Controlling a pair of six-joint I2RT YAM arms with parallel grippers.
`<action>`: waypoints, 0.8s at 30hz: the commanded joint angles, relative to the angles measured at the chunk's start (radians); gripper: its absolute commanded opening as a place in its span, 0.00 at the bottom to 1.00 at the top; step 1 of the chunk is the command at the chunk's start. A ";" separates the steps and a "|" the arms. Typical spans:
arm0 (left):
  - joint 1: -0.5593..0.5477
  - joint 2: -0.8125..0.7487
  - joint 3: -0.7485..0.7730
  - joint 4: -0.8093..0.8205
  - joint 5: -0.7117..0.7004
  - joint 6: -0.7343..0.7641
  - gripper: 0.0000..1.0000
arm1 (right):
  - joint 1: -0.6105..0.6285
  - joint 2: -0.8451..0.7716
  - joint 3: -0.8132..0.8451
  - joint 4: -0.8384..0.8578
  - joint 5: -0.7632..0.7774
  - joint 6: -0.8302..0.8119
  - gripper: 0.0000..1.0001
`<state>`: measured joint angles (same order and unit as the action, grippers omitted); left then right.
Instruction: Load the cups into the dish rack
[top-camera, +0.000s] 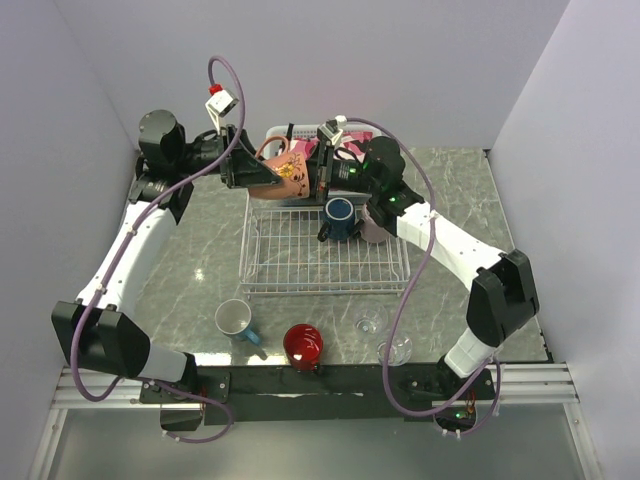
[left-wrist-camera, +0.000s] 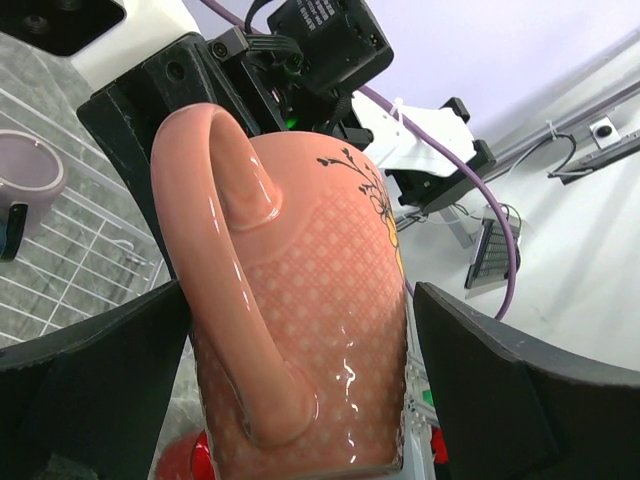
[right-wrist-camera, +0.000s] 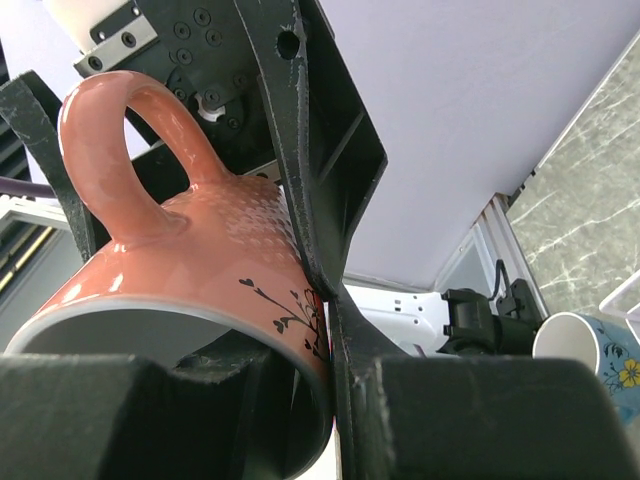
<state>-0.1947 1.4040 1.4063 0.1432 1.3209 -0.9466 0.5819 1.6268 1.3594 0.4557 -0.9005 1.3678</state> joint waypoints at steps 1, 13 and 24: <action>-0.023 -0.042 0.008 -0.013 0.026 0.031 0.96 | 0.003 0.008 0.086 0.124 0.035 0.040 0.00; -0.022 -0.040 -0.021 0.110 0.043 -0.077 0.01 | 0.015 0.015 0.076 0.064 0.035 0.028 0.09; 0.081 -0.025 -0.043 0.268 0.080 -0.257 0.01 | -0.013 -0.041 -0.005 -0.029 0.034 -0.019 0.36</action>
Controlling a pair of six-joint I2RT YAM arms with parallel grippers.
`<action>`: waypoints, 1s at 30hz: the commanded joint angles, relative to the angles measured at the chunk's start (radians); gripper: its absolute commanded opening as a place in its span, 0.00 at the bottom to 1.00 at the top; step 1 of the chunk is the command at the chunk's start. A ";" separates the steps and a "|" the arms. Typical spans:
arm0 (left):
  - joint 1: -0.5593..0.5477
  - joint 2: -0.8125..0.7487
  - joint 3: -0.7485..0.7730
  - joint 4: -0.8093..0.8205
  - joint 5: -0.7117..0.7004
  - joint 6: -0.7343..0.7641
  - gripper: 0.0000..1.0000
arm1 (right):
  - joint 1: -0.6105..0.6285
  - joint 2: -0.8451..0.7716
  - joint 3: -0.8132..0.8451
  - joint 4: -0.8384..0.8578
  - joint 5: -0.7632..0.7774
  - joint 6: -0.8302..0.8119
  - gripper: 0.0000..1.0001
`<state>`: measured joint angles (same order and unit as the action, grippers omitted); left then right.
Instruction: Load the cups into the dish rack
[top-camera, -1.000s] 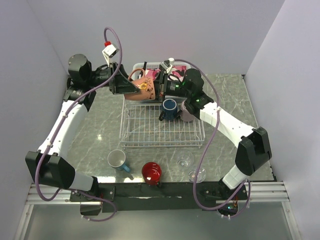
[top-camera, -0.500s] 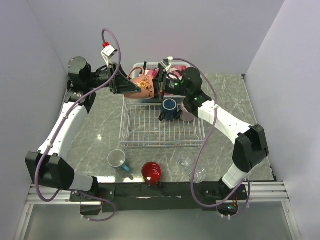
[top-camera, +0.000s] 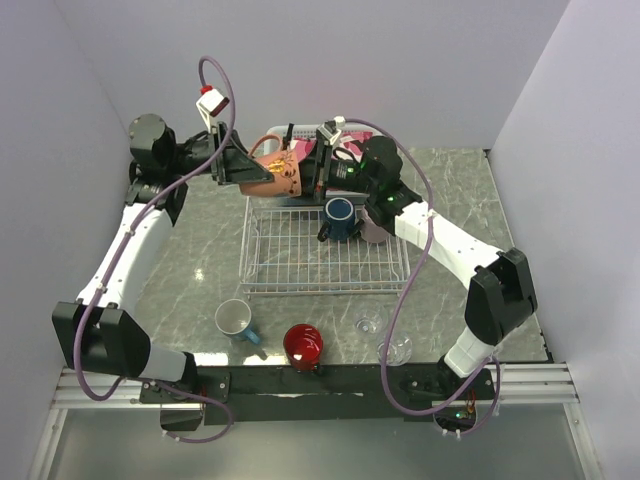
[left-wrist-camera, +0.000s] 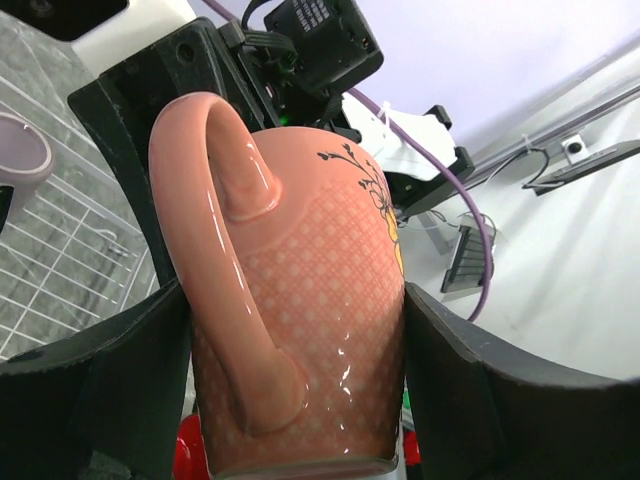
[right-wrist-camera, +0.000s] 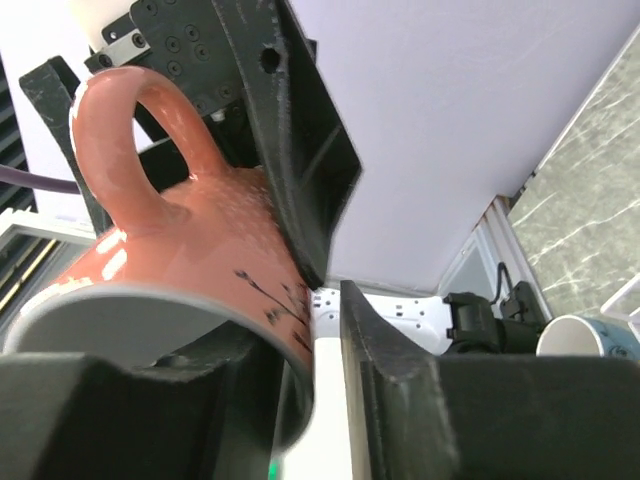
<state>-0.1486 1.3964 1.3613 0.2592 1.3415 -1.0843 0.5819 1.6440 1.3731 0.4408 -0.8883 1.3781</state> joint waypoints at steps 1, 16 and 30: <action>0.041 -0.016 0.004 0.156 0.064 -0.138 0.01 | -0.020 -0.067 -0.026 -0.020 0.019 -0.033 0.46; 0.113 0.133 0.426 -1.028 -0.194 0.888 0.01 | -0.203 -0.312 -0.196 -0.471 -0.008 -0.293 0.70; -0.206 0.280 0.449 -1.292 -0.962 1.259 0.01 | -0.407 -0.674 -0.316 -0.767 0.092 -0.410 0.70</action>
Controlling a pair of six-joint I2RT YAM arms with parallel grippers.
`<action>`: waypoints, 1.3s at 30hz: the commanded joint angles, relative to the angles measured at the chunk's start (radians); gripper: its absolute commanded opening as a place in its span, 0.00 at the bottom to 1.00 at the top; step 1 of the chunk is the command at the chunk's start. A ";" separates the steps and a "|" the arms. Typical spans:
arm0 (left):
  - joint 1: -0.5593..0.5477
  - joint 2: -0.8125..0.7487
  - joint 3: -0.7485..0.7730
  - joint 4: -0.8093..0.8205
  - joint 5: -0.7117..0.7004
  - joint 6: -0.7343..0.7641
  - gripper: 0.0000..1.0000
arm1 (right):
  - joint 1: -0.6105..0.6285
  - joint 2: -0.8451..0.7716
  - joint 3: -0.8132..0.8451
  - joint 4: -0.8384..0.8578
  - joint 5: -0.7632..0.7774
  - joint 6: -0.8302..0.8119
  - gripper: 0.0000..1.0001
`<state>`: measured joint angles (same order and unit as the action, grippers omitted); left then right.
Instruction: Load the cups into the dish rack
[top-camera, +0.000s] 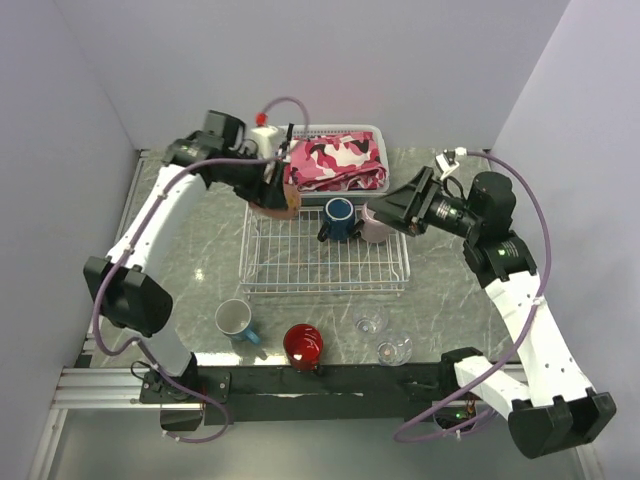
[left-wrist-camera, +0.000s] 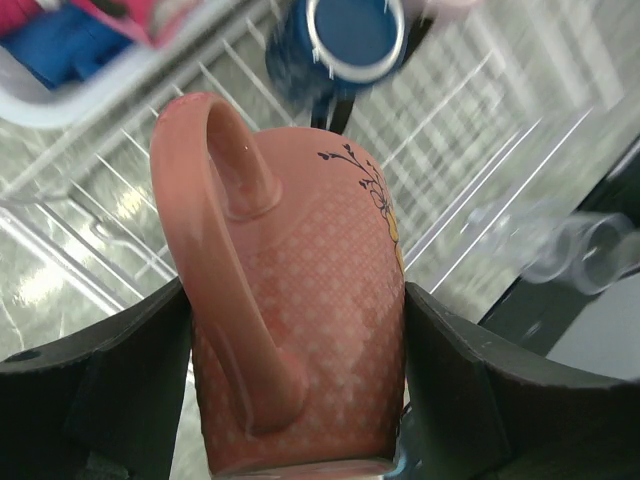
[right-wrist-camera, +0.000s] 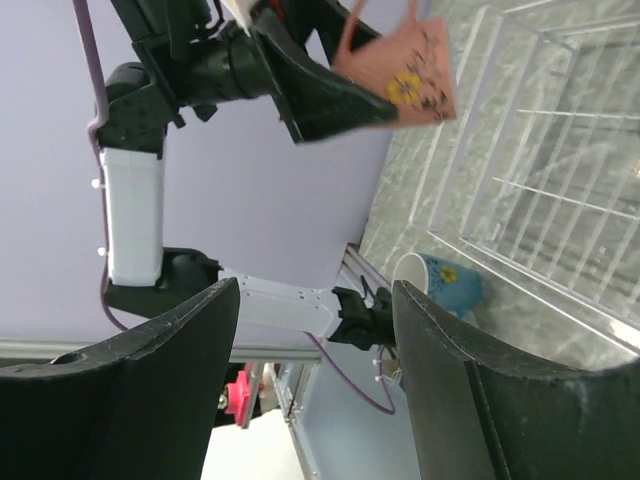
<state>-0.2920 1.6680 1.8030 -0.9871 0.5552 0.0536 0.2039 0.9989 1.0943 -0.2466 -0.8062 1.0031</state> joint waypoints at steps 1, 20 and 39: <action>-0.082 0.018 0.006 -0.050 -0.187 0.126 0.01 | -0.038 -0.037 -0.042 -0.082 0.009 -0.034 0.70; -0.223 0.260 -0.064 0.116 -0.409 0.175 0.01 | -0.095 -0.126 -0.122 -0.060 -0.028 0.003 0.66; -0.259 0.388 0.082 0.139 -0.336 0.146 0.20 | -0.104 -0.158 -0.195 -0.017 -0.041 0.025 0.63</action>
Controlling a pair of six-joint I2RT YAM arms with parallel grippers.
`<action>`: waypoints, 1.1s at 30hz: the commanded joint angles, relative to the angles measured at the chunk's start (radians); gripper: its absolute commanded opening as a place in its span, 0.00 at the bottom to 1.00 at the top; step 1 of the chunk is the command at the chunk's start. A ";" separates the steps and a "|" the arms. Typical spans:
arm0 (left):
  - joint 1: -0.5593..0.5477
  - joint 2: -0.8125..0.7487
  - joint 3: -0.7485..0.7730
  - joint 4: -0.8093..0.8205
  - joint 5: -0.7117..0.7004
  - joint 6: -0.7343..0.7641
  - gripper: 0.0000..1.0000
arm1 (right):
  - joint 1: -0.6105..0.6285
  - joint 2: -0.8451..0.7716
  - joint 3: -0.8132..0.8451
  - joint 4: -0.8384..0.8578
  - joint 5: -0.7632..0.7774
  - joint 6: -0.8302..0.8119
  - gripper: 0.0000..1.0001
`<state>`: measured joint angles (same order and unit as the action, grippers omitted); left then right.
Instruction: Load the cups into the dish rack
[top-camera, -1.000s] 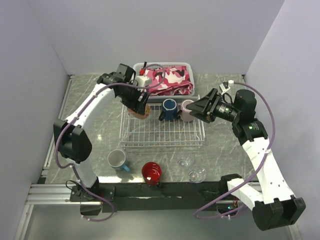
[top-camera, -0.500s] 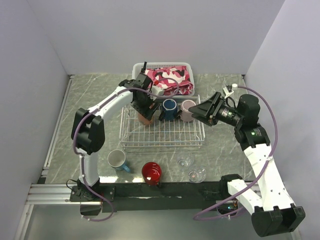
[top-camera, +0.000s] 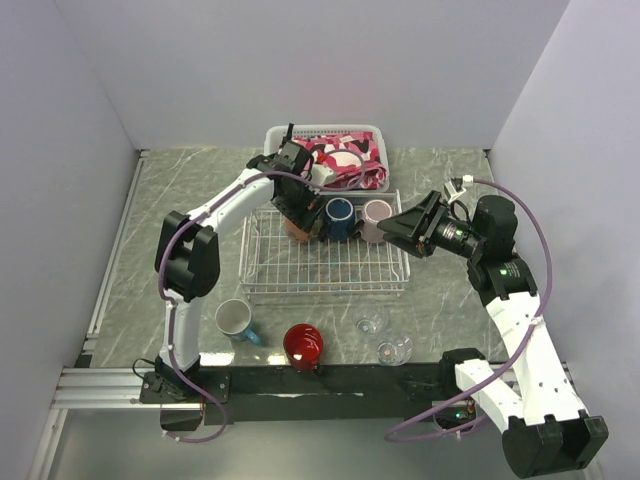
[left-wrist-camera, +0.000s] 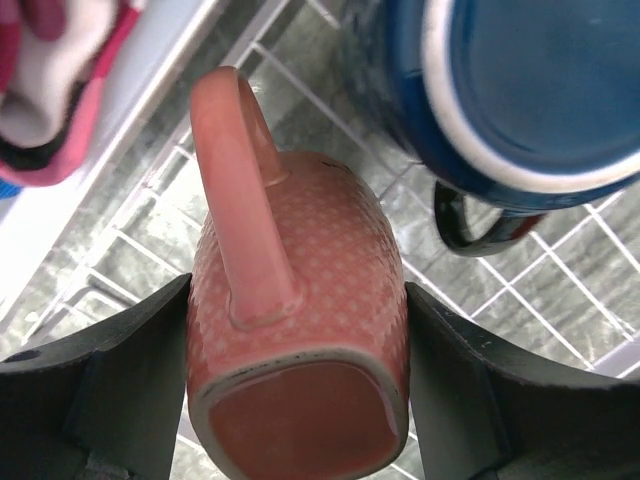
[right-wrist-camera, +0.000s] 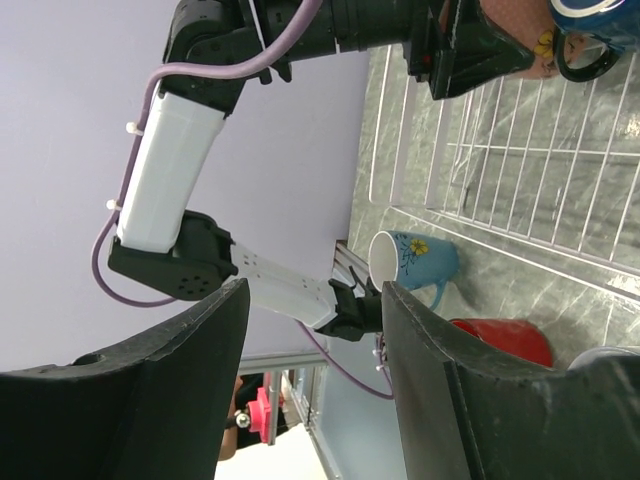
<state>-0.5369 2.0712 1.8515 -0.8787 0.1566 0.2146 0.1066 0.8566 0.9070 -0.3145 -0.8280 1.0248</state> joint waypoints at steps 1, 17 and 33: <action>-0.015 -0.020 0.031 0.033 0.069 -0.017 0.20 | -0.007 -0.014 -0.011 0.055 -0.019 0.004 0.63; -0.015 -0.077 -0.058 0.090 0.058 -0.011 0.95 | -0.007 -0.027 -0.022 0.048 -0.023 0.006 0.63; 0.158 -0.399 0.144 -0.097 0.219 -0.043 0.96 | 0.051 0.042 0.183 -0.348 0.177 -0.331 0.67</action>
<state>-0.4625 1.8362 1.9144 -0.9081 0.2558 0.1883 0.1097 0.8684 0.9504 -0.5102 -0.7723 0.8528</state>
